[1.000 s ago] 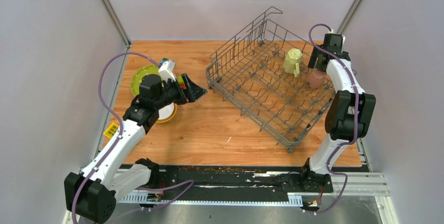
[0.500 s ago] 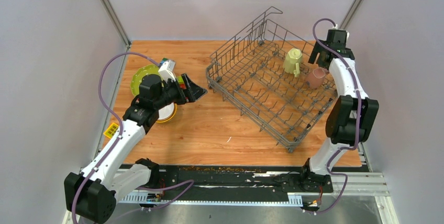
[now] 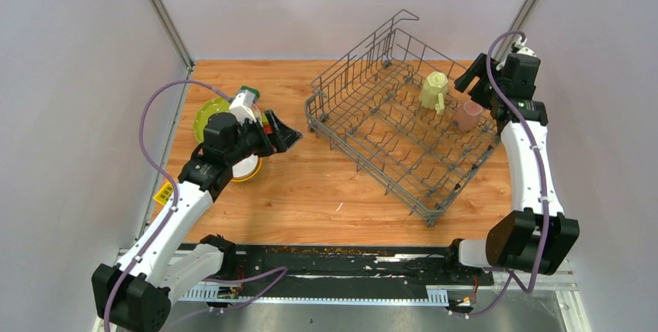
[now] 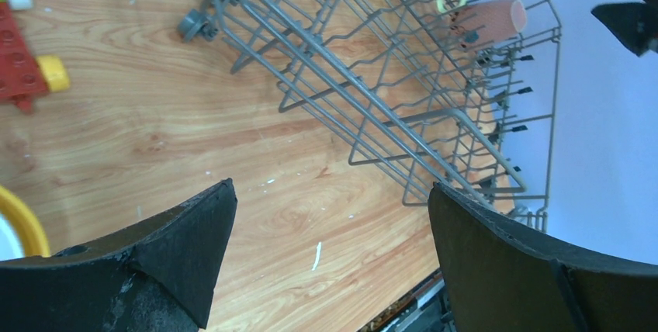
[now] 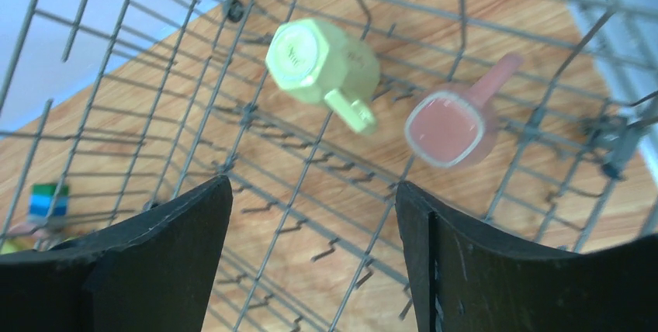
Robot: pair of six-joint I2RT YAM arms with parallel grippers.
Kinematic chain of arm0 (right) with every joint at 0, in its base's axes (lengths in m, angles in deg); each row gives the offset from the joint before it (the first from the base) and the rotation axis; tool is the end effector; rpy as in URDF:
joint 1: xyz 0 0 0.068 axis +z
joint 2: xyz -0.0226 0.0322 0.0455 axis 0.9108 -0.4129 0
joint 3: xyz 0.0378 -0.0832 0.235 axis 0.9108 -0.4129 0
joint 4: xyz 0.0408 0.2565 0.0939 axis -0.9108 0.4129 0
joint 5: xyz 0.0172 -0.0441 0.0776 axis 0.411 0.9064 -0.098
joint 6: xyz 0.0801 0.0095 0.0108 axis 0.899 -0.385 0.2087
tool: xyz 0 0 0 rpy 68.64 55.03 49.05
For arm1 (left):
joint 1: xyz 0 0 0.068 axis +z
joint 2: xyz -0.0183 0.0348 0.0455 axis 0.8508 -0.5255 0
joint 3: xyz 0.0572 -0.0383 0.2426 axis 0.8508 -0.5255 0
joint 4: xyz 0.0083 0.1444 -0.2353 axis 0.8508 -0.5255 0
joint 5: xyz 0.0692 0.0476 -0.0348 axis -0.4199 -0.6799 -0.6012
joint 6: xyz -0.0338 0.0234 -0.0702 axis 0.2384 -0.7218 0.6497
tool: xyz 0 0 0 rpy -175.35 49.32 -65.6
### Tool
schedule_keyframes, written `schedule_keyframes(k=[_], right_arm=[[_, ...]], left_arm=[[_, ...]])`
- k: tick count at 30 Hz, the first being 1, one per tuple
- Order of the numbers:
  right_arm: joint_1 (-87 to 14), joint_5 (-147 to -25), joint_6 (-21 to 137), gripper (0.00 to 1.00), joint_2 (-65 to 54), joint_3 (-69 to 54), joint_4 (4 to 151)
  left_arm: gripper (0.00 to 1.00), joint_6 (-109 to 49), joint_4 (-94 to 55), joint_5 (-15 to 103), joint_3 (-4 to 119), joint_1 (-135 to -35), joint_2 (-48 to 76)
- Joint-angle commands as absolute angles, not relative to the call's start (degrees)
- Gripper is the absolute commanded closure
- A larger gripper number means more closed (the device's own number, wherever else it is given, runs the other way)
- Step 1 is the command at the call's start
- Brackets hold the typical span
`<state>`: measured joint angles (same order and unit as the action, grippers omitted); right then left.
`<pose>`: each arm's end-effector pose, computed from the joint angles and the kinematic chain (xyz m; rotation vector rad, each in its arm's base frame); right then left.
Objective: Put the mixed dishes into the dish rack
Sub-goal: Turn the cup upside down in the dish rack, then pick up the bowl from the center of the board.
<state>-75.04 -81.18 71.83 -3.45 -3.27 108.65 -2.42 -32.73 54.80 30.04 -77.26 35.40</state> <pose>0.3535 -0.0546 0.3413 0.5158 2.0520 0.1776 0.2536 -0.1117 0.2788 -0.1229 2.0338 -0.9845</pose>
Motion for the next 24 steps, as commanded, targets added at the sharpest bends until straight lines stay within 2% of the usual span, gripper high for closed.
schedule_keyframes(k=[1,10,17,24], right_arm=[[-75.1,-91.65,77.77,0.21,1.3,-7.93,103.8],[-74.25,-113.45,82.0,0.19,4.01,-10.57,99.27],[-69.7,-120.98,83.44,0.18,4.97,-13.59,93.39],[-61.39,-122.98,79.03,0.17,4.89,-14.5,93.26]], left_arm=[[0.0,-4.84,-36.32,49.0,33.25,-76.72,38.06],[0.0,-7.39,-43.25,37.13,35.33,-76.76,40.47],[0.0,-7.14,-47.04,29.05,35.84,-76.73,41.08],[0.0,-4.09,-53.98,22.02,36.52,-76.39,41.1]])
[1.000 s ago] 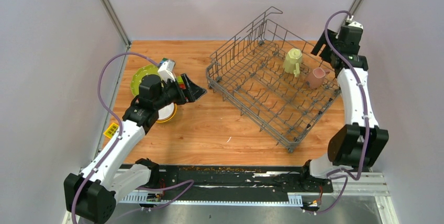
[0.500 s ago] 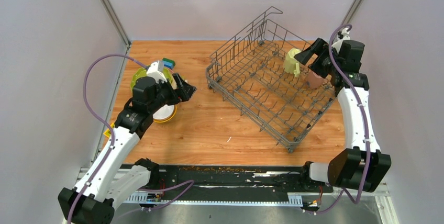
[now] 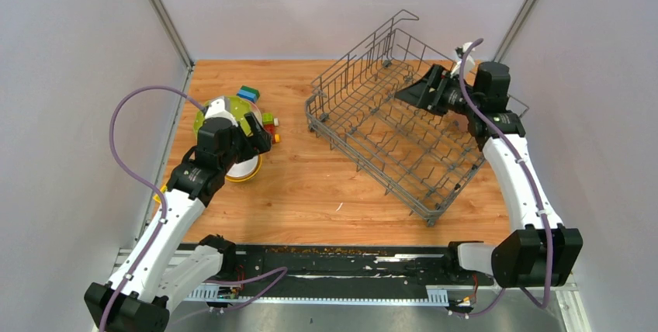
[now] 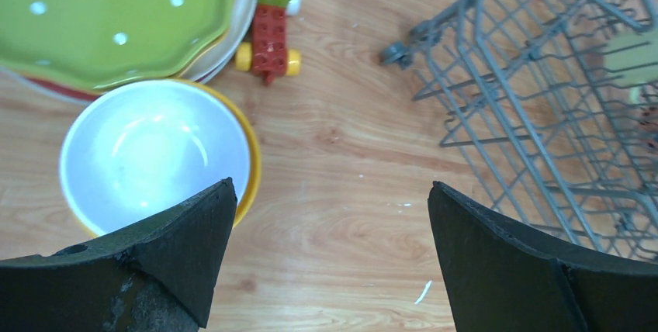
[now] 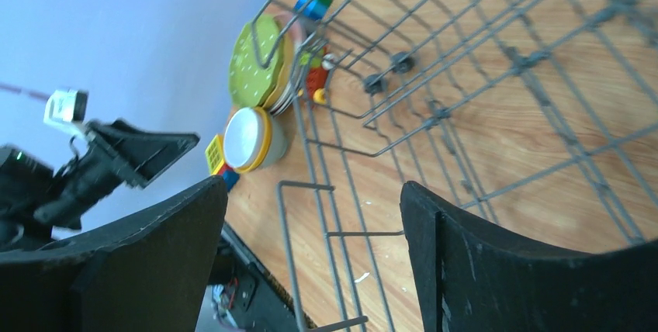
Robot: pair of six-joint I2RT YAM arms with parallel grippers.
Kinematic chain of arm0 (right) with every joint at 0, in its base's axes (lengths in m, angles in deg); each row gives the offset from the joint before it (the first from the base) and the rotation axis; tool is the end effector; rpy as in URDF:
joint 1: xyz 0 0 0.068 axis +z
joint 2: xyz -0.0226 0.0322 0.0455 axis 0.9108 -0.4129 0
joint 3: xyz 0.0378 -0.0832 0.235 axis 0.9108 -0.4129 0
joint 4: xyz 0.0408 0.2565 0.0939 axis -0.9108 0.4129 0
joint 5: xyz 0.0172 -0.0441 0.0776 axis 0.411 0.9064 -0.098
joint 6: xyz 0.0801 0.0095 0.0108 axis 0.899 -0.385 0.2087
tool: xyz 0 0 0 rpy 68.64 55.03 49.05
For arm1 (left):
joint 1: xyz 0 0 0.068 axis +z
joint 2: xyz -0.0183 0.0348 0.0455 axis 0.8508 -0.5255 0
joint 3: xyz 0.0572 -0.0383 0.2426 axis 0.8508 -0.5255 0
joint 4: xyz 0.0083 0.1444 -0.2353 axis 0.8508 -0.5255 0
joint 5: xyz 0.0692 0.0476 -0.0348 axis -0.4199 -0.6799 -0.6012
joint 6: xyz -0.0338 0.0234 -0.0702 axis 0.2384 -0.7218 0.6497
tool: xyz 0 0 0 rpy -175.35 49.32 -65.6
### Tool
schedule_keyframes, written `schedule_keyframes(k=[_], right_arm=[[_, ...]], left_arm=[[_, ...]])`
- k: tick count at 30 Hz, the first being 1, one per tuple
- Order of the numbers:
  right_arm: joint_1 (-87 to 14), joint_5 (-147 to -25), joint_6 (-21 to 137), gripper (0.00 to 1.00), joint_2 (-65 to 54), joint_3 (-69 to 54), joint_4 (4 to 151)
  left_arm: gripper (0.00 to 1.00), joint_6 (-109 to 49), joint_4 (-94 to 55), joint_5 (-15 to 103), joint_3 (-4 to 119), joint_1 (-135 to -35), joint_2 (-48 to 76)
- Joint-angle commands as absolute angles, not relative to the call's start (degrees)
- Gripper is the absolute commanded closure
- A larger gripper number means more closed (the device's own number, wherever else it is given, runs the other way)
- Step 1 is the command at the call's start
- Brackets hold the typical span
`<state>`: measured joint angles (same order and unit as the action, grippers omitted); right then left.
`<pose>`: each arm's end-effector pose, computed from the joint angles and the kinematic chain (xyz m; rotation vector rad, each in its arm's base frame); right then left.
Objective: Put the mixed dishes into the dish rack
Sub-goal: Pick up the bowl from the center of the board.
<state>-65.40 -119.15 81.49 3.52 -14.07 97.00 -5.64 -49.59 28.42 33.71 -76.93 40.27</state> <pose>0.3256 0.0478 0.3409 0.0389 2.0175 1.0513 0.2387 -0.0712 0.2853 -0.3952 2.0609 -0.4546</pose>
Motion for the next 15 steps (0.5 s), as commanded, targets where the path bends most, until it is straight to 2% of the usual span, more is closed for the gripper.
schedule_keyframes(k=[1,7,15], right_arm=[[-60.31,-123.15,78.43,0.17,4.81,-14.67,93.28],[-54.89,-123.88,75.08,0.16,4.97,-15.4,93.32],[-54.25,-121.79,75.17,0.16,5.14,-16.56,93.36]], left_arm=[[0.0,-4.12,-55.05,21.04,36.34,-76.16,41.02],[0.0,-4.58,-59.06,18.51,37.11,-74.98,38.09],[0.02,-4.59,-66.38,11.79,39.68,-74.33,32.31]])
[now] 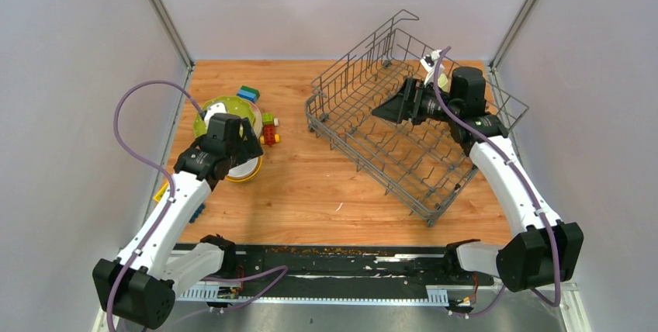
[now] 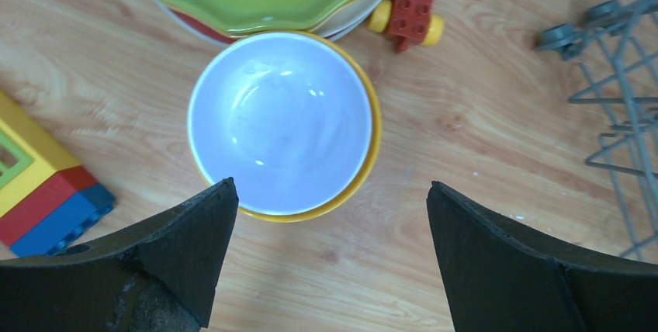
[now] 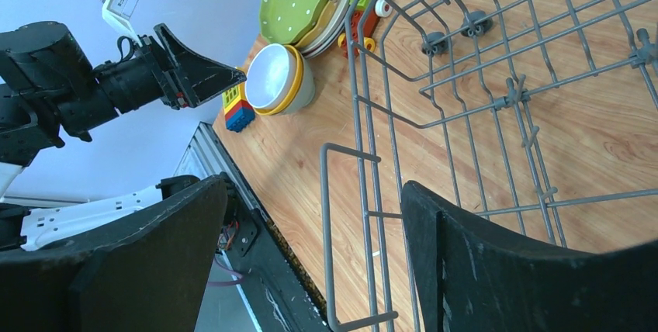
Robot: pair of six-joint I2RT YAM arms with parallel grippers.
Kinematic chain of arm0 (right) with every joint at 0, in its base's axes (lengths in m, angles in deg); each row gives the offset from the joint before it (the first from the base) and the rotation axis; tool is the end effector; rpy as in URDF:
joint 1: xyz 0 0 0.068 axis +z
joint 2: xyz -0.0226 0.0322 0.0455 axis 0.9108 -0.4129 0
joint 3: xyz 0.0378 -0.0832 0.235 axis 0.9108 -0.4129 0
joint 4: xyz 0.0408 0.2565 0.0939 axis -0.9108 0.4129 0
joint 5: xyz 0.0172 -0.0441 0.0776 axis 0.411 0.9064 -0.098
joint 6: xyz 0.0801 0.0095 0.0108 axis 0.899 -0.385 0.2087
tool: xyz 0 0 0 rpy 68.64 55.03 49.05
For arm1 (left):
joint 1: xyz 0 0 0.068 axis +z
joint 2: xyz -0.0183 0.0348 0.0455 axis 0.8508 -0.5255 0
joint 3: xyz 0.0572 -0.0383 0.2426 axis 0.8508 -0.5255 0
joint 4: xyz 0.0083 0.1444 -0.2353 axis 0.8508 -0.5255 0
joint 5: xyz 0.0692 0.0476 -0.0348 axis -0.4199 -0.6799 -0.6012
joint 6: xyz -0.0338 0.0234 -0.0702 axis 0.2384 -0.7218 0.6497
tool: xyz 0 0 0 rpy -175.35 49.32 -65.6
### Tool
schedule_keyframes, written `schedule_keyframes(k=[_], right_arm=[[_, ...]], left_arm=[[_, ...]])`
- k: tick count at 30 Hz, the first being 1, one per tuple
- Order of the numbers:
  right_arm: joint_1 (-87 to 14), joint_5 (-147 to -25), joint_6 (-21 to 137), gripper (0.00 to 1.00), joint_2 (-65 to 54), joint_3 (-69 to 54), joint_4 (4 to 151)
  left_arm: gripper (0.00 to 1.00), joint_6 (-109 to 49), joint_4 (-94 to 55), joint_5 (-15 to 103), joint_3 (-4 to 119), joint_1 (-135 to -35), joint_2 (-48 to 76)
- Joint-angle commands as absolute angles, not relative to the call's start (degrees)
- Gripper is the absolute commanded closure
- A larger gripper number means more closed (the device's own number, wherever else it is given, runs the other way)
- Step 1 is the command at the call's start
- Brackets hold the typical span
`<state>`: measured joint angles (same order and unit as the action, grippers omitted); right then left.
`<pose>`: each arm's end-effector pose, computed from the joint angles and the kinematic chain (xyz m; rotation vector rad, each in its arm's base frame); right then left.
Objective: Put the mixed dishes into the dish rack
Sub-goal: Pick up the bowl from the center of the board.
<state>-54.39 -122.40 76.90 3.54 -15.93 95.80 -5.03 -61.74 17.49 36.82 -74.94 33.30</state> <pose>0.3081 0.1116 0.3321 -0.2740 2.0321 1.1780 0.2454 -0.0505 0.2553 -0.5510 2.2378 -0.1035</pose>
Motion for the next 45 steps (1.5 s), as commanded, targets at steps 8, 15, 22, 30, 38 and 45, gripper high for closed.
schedule_keyframes(k=[8,15,22,30,38,45], right_arm=[[-54.25,-121.39,75.42,0.16,4.97,-17.53,93.33],[-54.2,-121.4,75.49,0.16,4.17,-17.59,93.32],[-54.23,-122.16,76.21,0.16,3.13,-17.38,93.5],[-54.21,-121.72,76.13,0.16,2.64,-17.21,93.78],[-54.26,-121.61,76.46,0.16,1.79,-16.99,94.14],[-54.2,-121.73,76.56,0.17,0.1,-15.8,95.04]], left_arm=[[0.03,-4.48,-66.02,15.81,36.12,-68.62,31.28],[0.08,-5.44,-61.01,23.97,32.38,-60.3,33.05],[0.11,-7.34,-57.49,26.81,30.3,-56.24,32.04],[0.23,-8.02,-53.88,29.53,28.7,-54.29,30.61],[0.29,-9.02,-52.98,30.38,28.64,-52.52,29.06],[0.37,-9.4,-52.19,31.31,27.8,-51.81,28.67]])
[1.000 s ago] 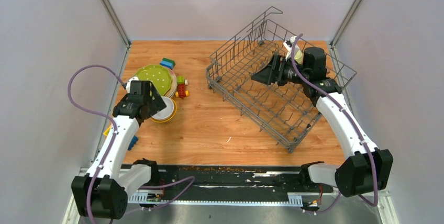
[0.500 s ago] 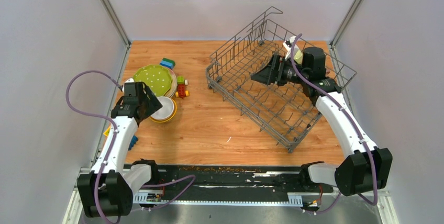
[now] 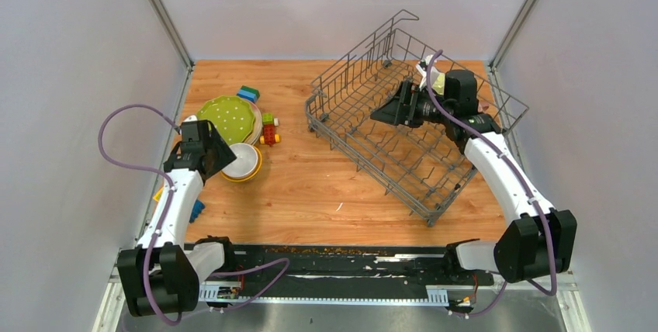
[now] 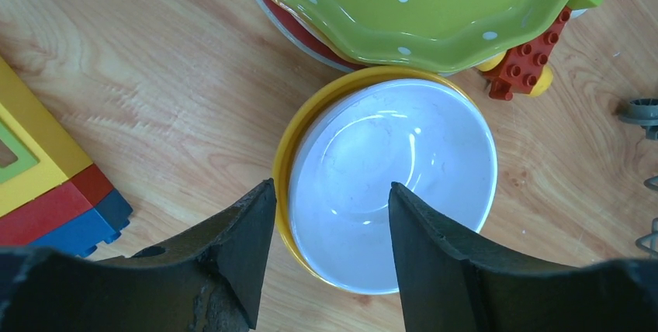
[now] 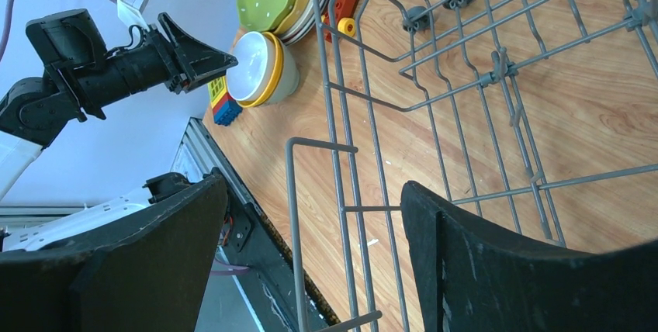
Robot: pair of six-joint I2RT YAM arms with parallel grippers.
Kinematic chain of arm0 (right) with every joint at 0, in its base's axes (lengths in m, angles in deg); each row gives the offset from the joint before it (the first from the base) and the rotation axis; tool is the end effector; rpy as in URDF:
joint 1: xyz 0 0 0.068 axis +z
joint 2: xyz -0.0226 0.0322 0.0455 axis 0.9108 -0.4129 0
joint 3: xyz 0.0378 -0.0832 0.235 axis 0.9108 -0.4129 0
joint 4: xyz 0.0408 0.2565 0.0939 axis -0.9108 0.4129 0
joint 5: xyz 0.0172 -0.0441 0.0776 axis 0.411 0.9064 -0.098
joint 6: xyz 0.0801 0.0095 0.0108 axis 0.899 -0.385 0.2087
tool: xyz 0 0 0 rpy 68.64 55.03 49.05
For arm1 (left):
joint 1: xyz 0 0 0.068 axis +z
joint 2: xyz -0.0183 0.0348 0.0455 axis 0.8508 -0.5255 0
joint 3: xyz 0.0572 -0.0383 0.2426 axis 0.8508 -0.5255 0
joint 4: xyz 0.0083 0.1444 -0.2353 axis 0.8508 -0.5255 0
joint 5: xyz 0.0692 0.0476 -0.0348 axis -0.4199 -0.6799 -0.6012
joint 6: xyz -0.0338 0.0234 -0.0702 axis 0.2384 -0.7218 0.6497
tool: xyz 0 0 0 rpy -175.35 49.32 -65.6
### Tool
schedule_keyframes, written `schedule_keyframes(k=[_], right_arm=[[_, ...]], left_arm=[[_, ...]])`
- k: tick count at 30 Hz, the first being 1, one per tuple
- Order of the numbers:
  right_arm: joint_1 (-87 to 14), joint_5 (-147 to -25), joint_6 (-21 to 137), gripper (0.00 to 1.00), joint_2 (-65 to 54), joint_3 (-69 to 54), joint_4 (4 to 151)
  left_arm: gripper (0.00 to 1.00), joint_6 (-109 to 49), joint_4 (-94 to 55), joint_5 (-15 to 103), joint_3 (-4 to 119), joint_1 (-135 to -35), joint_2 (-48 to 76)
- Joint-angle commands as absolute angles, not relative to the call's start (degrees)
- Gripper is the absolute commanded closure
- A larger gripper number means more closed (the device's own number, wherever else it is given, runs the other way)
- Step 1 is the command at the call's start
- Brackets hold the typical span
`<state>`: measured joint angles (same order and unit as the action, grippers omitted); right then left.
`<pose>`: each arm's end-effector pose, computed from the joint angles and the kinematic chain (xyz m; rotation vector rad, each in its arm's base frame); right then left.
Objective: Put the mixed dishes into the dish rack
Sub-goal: Pick up the bowl from the center of the board.
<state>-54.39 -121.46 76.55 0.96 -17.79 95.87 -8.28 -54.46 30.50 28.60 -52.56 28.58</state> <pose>0.3171 0.1125 0.3055 -0.2344 2.1084 1.1697 0.2586 0.0323 0.1936 -0.8574 2.2920 -0.1055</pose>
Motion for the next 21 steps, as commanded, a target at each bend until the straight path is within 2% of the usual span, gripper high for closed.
schedule_keyframes(k=[1,21], right_arm=[[-54.19,-121.78,76.69,0.17,0.11,-15.85,95.01],[-54.22,-121.31,76.91,0.17,2.39,-18.35,95.5]], left_arm=[[0.37,-9.34,-52.1,31.43,27.62,-51.76,28.76],[0.46,-7.02,-49.21,34.04,24.02,-51.45,30.67]])
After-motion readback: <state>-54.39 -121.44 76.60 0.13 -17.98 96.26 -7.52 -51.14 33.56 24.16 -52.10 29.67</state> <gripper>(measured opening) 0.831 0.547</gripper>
